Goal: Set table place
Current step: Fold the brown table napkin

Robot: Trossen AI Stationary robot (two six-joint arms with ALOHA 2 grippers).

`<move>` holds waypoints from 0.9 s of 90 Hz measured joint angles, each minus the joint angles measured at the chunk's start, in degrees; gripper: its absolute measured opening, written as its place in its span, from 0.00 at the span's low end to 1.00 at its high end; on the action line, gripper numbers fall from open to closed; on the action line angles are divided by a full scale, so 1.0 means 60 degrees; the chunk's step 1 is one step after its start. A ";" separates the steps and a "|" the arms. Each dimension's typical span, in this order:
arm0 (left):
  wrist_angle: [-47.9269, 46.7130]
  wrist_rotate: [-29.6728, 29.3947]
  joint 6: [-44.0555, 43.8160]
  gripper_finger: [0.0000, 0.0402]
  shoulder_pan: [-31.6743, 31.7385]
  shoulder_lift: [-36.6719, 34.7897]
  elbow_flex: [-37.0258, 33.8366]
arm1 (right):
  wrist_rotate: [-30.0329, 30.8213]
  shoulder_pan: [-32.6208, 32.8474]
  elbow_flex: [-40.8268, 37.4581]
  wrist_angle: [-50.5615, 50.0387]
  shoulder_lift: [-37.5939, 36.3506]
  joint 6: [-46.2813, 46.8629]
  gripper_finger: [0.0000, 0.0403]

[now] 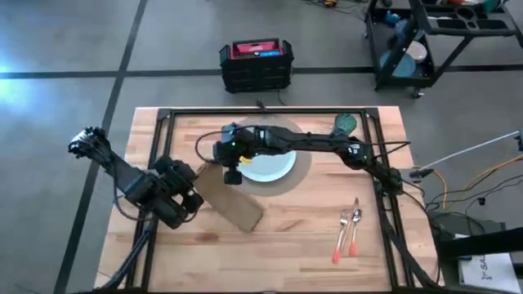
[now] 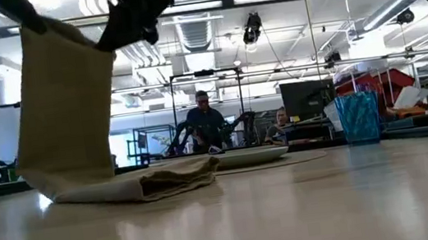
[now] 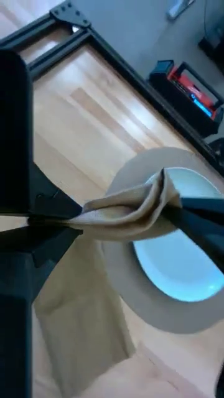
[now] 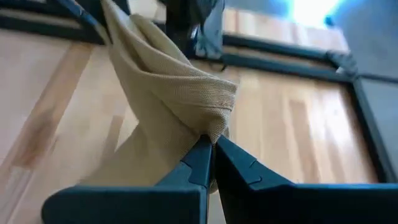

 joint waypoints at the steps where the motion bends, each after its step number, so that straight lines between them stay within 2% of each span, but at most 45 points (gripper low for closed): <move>1: 0.0094 0.0008 0.0017 0.00 0.0000 0.0011 -0.0067 | 0.0019 0.0012 0.0000 -0.0060 0.0012 0.0009 0.00; 12: 0.1248 0.0098 0.0292 0.00 0.0004 0.0134 -0.0677 | 0.0527 0.0215 -0.0040 -0.0797 0.0073 0.0016 0.00; 36: 0.4320 0.0231 0.1998 0.00 0.0015 0.0632 -0.1249 | 0.0662 0.0766 -0.0502 -0.1841 0.0077 0.0349 0.00; 60: 0.5274 0.0295 0.2352 0.00 0.0033 0.1604 -0.1245 | 0.1143 0.1180 -0.1033 -0.2265 0.0084 0.0590 0.00; 81: 0.6014 0.0692 0.2411 0.00 0.0036 0.2469 -0.1245 | 0.1142 0.1382 -0.1398 -0.2687 0.0090 0.1008 0.00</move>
